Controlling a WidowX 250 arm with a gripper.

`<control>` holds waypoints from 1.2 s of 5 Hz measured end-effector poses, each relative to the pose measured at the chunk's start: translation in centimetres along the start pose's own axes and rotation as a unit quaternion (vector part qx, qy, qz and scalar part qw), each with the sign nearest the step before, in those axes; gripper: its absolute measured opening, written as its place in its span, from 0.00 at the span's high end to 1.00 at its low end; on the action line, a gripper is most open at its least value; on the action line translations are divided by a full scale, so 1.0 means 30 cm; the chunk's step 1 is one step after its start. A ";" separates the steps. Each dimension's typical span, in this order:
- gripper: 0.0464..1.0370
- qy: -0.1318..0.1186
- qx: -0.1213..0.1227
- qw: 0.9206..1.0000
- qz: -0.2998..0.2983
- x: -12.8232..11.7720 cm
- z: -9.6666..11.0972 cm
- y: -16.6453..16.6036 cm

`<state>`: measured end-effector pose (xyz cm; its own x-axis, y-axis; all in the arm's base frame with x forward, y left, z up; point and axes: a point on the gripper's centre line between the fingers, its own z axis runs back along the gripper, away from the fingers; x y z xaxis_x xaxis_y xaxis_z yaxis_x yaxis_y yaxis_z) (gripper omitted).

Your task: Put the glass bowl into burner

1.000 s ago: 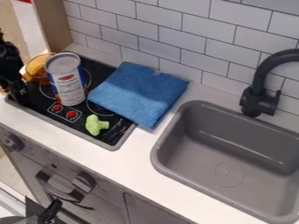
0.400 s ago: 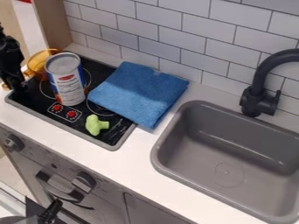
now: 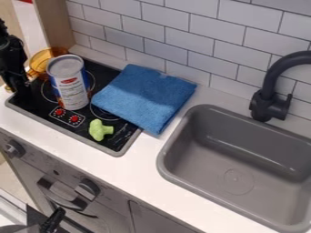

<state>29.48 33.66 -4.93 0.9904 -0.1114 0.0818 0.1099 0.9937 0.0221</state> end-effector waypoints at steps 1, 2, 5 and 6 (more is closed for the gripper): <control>0.67 -0.005 -0.009 1.000 -0.011 0.011 0.002 -0.014; 0.67 -0.016 -0.019 1.000 -0.015 0.051 0.007 -0.038; 0.67 -0.072 -0.002 0.997 -0.006 0.128 0.072 -0.051; 0.67 -0.082 0.010 0.997 -0.004 0.150 0.071 -0.048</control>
<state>33.61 31.70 -2.46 0.9623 -0.1212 0.2436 0.1139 0.9925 0.0437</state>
